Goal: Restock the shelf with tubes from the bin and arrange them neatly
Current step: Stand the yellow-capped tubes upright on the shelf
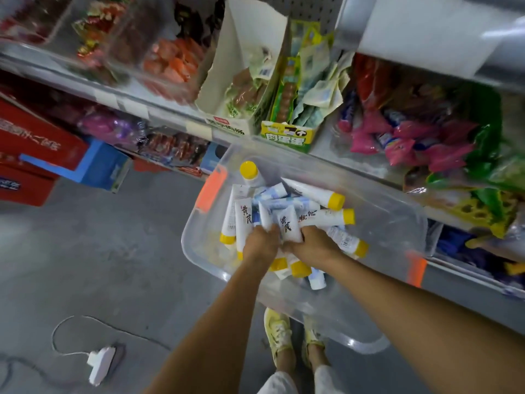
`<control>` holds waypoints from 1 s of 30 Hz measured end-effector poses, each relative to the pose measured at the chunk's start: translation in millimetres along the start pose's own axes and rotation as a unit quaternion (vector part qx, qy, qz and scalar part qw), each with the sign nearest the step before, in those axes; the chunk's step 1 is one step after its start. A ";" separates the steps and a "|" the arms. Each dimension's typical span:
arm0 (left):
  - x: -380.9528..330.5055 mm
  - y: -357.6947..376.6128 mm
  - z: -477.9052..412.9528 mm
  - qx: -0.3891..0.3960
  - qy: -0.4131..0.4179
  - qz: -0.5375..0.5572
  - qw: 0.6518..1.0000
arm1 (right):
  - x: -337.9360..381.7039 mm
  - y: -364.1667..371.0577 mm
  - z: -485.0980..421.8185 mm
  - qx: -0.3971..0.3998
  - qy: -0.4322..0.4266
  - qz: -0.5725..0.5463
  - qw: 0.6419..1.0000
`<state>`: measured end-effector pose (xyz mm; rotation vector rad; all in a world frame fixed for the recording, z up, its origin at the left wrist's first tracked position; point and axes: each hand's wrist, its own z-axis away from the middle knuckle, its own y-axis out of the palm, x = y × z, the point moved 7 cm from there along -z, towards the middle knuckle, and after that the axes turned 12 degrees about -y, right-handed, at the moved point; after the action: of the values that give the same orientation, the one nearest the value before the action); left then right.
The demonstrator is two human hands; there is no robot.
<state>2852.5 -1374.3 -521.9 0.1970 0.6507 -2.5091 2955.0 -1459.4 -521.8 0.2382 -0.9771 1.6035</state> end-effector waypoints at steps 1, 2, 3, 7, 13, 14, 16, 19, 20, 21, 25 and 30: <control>-1.6 -3.8 7.8 0.016 0.012 0.040 0.999 | 2.5 -7.1 9.4 -0.018 -0.002 -0.038 0.999; -3.2 -9.1 15.9 0.026 0.023 0.067 0.997 | 7.1 -16.0 19.4 -0.034 -0.005 -0.066 0.997; -3.9 -14.2 21.8 0.033 0.034 0.086 0.995 | 12.7 -24.6 28.9 -0.046 -0.014 -0.088 0.995; -23.1 -41.8 78.4 0.060 0.078 0.104 0.990 | 42.3 -59.0 67.2 -0.070 -0.055 -0.154 0.984; -62.3 -84.0 187.5 0.091 0.190 0.106 0.972 | 107.9 -111.8 138.4 -0.100 -0.117 -0.184 0.971; -66.8 -89.9 202.7 0.094 0.208 0.101 0.968 | 117.0 -120.8 150.8 -0.113 -0.124 -0.185 0.968; -74.8 -100.1 232.2 0.101 0.237 0.090 0.962 | 135.7 -138.0 176.2 -0.130 -0.140 -0.191 0.963; -87.2 -117.3 271.3 0.106 0.287 0.093 0.947 | 161.6 -165.6 214.2 -0.165 -0.175 -0.189 0.952; -92.4 -123.1 284.8 0.102 0.311 0.096 0.940 | 168.8 -174.7 224.4 -0.176 -0.190 -0.186 0.948; -97.6 -129.5 299.1 0.095 0.336 0.099 0.932 | 177.3 -183.7 235.9 -0.190 -0.204 -0.183 0.943; -119.6 -150.1 352.5 0.075 0.407 0.112 0.904 | 209.0 -217.9 281.1 -0.219 -0.267 -0.204 0.916; -159.7 -159.5 425.8 0.078 0.491 0.106 0.861 | 237.5 -263.5 331.7 -0.269 -0.333 -0.211 0.879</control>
<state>2899.7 -1390.0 -42.6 1.5778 0.7220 -2.1062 3003.3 -1528.4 -43.4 0.5905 -1.7210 0.7916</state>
